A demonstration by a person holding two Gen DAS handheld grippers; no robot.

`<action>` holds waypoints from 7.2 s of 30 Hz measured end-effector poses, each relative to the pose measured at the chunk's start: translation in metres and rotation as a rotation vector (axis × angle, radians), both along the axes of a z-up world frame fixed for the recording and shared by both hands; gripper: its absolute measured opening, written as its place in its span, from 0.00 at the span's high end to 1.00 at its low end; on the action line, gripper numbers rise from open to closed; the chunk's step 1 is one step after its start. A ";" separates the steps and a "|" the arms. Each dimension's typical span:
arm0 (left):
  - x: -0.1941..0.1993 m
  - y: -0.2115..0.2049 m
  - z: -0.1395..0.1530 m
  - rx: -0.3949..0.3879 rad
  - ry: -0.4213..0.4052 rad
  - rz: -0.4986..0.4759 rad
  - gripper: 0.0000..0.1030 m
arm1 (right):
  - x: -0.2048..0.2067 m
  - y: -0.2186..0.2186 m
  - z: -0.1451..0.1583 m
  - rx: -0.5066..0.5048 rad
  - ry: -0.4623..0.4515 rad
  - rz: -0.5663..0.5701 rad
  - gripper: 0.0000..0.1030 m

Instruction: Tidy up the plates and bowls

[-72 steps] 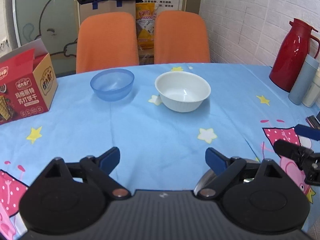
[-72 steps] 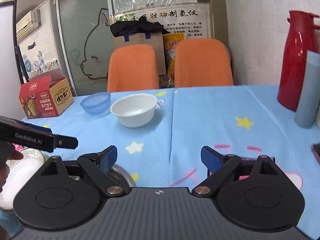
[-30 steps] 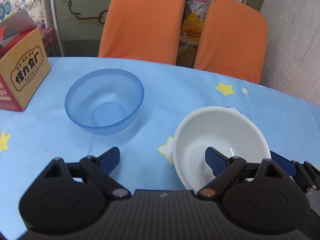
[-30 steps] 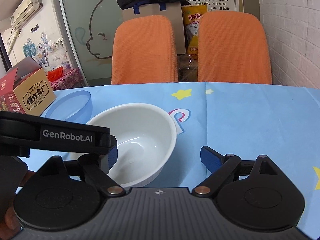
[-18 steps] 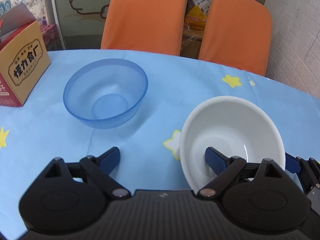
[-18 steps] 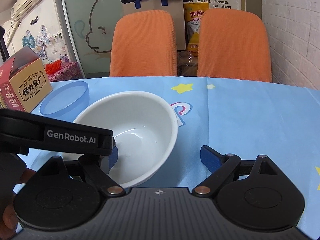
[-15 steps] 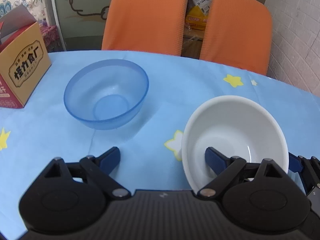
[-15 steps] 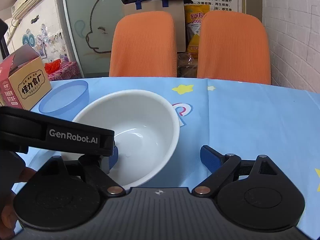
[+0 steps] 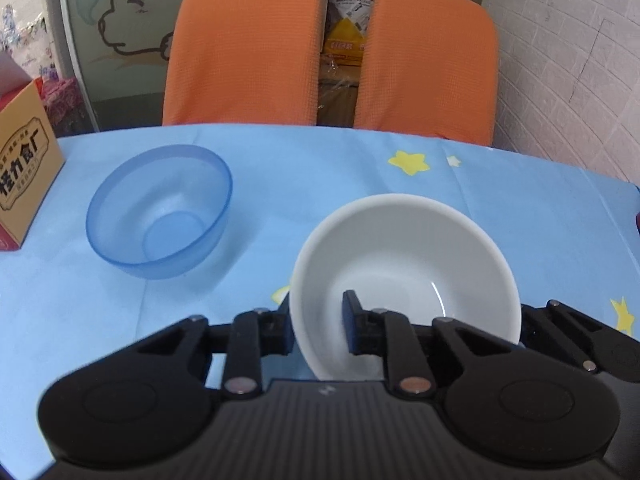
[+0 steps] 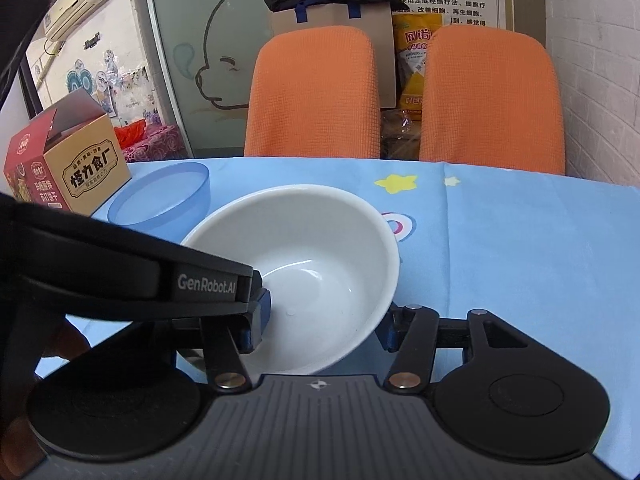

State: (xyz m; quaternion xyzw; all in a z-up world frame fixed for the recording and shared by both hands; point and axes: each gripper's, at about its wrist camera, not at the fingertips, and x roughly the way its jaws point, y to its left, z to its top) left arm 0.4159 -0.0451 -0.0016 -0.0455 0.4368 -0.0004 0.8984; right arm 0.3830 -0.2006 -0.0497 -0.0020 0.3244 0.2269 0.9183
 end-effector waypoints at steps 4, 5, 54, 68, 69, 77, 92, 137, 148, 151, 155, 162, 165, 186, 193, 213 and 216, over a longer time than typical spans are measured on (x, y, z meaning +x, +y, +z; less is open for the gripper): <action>0.002 0.002 0.004 -0.029 0.007 -0.003 0.86 | -0.001 0.001 0.003 -0.003 -0.009 -0.007 0.12; 0.001 0.004 0.006 -0.037 0.006 -0.004 0.87 | -0.003 0.001 0.005 -0.003 -0.018 -0.009 0.12; -0.250 0.024 0.027 -0.120 -0.020 -0.179 0.55 | -0.248 -0.010 0.023 0.002 -0.117 -0.082 0.08; -0.259 0.039 0.050 -0.076 -0.122 -0.114 0.31 | -0.253 -0.037 0.018 0.075 -0.097 -0.191 0.00; -0.258 0.040 0.050 -0.077 -0.120 -0.110 0.31 | -0.253 -0.037 0.017 0.075 -0.092 -0.191 0.00; -0.259 0.055 0.049 -0.093 -0.116 -0.086 0.31 | -0.256 -0.034 0.020 0.067 -0.083 -0.186 0.00; -0.238 0.100 0.054 -0.100 -0.111 -0.044 0.29 | -0.224 0.006 0.052 -0.022 -0.140 -0.054 0.00; 0.027 0.168 0.002 -0.092 0.038 0.074 0.88 | 0.061 0.138 0.029 -0.146 0.114 0.289 0.51; -0.034 0.144 0.039 -0.185 0.021 0.060 0.88 | -0.002 0.107 0.060 -0.163 0.078 0.262 0.49; -0.067 0.130 0.053 -0.185 -0.005 0.044 0.88 | -0.035 0.093 0.072 -0.164 0.048 0.250 0.48; -0.114 0.109 0.066 -0.184 -0.039 0.016 0.84 | -0.086 0.071 0.084 -0.167 0.010 0.230 0.45; -0.196 0.067 0.073 -0.185 -0.084 -0.049 0.84 | -0.169 0.036 0.084 -0.182 -0.050 0.160 0.43; -0.224 0.054 0.070 -0.193 -0.080 -0.086 0.84 | -0.195 0.020 0.078 -0.154 -0.041 0.130 0.42; -0.259 0.042 0.043 -0.176 -0.065 -0.136 0.25 | -0.244 -0.018 0.049 -0.021 -0.089 0.000 0.25; -0.279 0.062 0.074 -0.126 -0.255 -0.008 0.03 | -0.259 -0.048 0.053 0.112 -0.130 -0.128 0.00; -0.264 0.058 0.038 -0.058 -0.175 0.044 0.03 | -0.247 -0.032 0.022 0.149 -0.034 -0.149 0.00; -0.260 0.058 0.034 -0.050 -0.163 0.040 0.03 | -0.243 -0.031 0.018 0.142 -0.019 -0.153 0.00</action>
